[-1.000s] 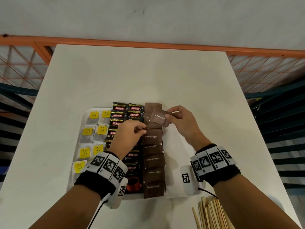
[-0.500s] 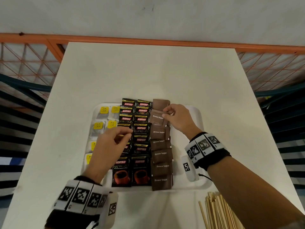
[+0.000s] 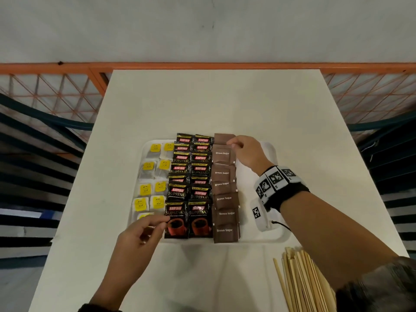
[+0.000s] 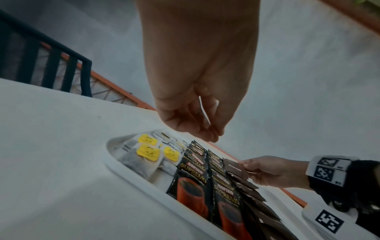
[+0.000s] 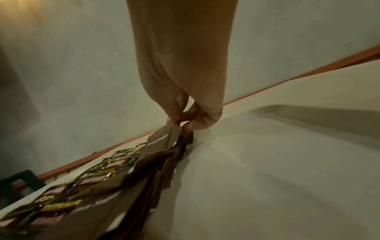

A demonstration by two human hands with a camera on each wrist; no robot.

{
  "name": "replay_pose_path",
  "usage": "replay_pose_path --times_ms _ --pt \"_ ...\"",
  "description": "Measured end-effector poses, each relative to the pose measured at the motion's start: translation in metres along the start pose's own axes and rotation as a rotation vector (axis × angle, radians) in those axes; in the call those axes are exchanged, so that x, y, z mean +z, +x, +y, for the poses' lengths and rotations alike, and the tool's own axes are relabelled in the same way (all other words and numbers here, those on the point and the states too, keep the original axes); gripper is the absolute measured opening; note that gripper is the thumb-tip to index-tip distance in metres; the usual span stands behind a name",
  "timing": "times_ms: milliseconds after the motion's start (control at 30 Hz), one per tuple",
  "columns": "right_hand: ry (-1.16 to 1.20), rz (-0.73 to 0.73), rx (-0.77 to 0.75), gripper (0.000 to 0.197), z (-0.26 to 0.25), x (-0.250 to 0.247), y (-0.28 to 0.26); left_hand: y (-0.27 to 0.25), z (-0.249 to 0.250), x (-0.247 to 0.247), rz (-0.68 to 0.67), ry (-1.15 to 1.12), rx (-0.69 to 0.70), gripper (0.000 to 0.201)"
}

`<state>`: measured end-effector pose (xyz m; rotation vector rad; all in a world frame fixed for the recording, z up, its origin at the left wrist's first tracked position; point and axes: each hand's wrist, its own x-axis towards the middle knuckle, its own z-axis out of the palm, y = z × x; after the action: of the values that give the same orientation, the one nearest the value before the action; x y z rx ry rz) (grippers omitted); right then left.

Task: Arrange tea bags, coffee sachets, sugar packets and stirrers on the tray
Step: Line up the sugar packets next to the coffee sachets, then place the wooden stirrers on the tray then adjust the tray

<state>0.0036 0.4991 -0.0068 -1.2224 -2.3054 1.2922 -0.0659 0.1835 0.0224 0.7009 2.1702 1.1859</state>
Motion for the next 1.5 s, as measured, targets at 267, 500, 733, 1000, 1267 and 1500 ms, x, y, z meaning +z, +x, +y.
replay_pose_path --times_ms 267,500,733,1000,1267,1500 --pt "0.035 -0.002 0.036 0.025 0.000 -0.001 0.002 -0.018 -0.009 -0.007 0.003 0.022 -0.035 0.037" --pt "-0.153 0.006 -0.007 0.023 0.000 -0.002 -0.016 -0.031 -0.015 -0.003 -0.133 0.135 -0.078 0.025" --pt "-0.153 0.107 -0.026 0.017 0.004 -0.044 -0.105 -0.040 -0.005 0.024 -0.320 0.244 -0.011 0.020" --pt "-0.185 0.012 0.137 0.018 0.041 -0.074 -0.258 -0.047 0.025 0.107 -0.653 0.399 0.214 0.021" --pt "-0.411 0.006 0.297 0.067 0.097 -0.053 -0.338 -0.068 0.046 0.175 -0.803 0.417 0.131 0.027" --pt "-0.449 0.118 0.491 0.109 0.116 -0.045 -0.328 -0.078 0.055 0.203 -0.713 0.362 0.062 0.017"
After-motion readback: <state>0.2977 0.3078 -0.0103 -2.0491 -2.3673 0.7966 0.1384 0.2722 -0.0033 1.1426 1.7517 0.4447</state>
